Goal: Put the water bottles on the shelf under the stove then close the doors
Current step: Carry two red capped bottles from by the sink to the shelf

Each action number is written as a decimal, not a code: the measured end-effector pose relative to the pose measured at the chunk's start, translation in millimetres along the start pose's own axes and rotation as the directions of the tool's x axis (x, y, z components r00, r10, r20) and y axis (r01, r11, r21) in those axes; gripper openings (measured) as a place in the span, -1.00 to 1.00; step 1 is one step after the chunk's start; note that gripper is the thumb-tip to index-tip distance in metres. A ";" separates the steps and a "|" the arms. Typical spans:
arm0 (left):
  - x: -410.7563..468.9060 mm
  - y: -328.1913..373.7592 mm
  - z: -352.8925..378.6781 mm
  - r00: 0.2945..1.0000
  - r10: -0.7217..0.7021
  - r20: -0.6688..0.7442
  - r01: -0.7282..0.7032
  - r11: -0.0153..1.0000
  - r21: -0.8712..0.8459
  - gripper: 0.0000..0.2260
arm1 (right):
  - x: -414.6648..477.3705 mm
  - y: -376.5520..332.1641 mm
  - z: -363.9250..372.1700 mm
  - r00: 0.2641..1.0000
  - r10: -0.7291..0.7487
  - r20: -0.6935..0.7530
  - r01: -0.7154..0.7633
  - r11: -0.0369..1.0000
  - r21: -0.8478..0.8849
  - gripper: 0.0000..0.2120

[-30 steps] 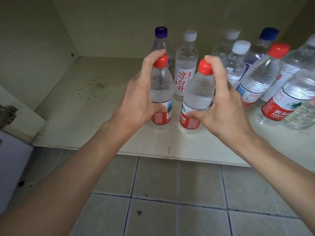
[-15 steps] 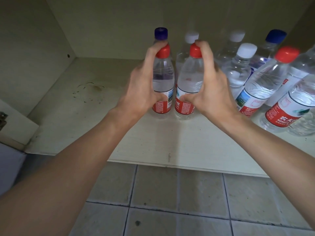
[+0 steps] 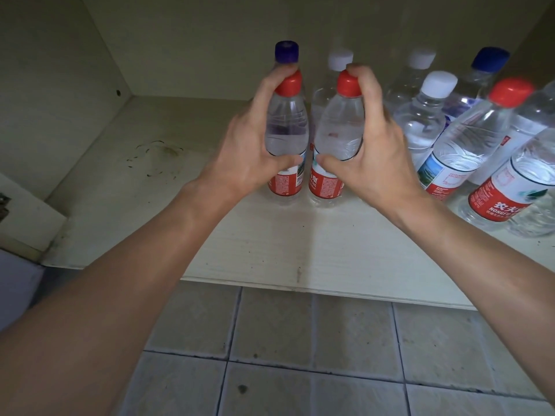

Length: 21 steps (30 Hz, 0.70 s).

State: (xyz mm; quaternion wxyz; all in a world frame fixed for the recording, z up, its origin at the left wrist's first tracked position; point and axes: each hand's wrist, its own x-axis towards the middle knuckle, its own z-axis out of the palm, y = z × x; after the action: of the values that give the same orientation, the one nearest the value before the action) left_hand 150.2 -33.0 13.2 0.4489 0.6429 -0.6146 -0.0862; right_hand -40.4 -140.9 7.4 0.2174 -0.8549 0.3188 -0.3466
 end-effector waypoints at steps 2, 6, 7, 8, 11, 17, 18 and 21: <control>0.6 0.6 -1.0 1.000 0.029 0.007 -0.029 1.000 -0.004 -0.07 | 0.5 0.4 -0.6 1.000 -0.012 -0.003 0.012 1.000 0.006 0.02; 0.4 2.2 -1.6 0.999 0.042 0.008 -0.042 0.999 -0.012 -0.11 | -0.1 -1.0 -1.2 1.000 -0.018 -0.007 0.019 1.000 0.016 -0.01; 0.5 2.6 -1.2 0.999 0.041 0.005 -0.041 0.999 -0.010 -0.12 | -0.3 -1.3 -1.4 1.000 -0.017 -0.008 0.017 1.000 0.018 0.00; 0.9 3.0 -0.9 0.999 0.040 0.000 -0.040 0.999 -0.005 -0.12 | -0.3 -1.4 -1.0 1.000 -0.014 -0.010 0.014 1.000 0.019 0.00; 2.5 3.2 0.8 0.999 0.040 -0.007 -0.040 0.999 0.020 -0.10 | -0.1 -2.2 1.2 1.000 -0.009 -0.023 0.009 1.000 0.025 -0.01; 2.3 -0.5 4.8 1.000 0.018 -0.022 -0.016 0.998 0.052 -0.03 | -3.0 -2.8 2.8 0.999 -0.005 -0.040 0.007 0.999 0.033 0.01; 1.9 -1.1 5.7 1.000 0.015 -0.026 -0.013 0.998 0.059 -0.03 | -6.1 -3.0 4.4 0.999 -0.007 -0.047 0.009 0.999 0.037 0.02; -0.9 -4.0 9.4 0.999 -0.004 -0.040 0.007 0.997 0.077 -0.02 | -15.4 -2.7 11.3 0.997 0.015 -0.073 -0.012 0.999 0.037 0.08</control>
State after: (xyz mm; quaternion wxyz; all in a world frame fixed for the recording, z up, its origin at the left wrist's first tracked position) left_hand 146.6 -37.3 4.6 0.4357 0.6631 -0.6066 -0.0509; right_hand -39.6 -126.5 -5.6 0.2235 -0.8354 0.3259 -0.3819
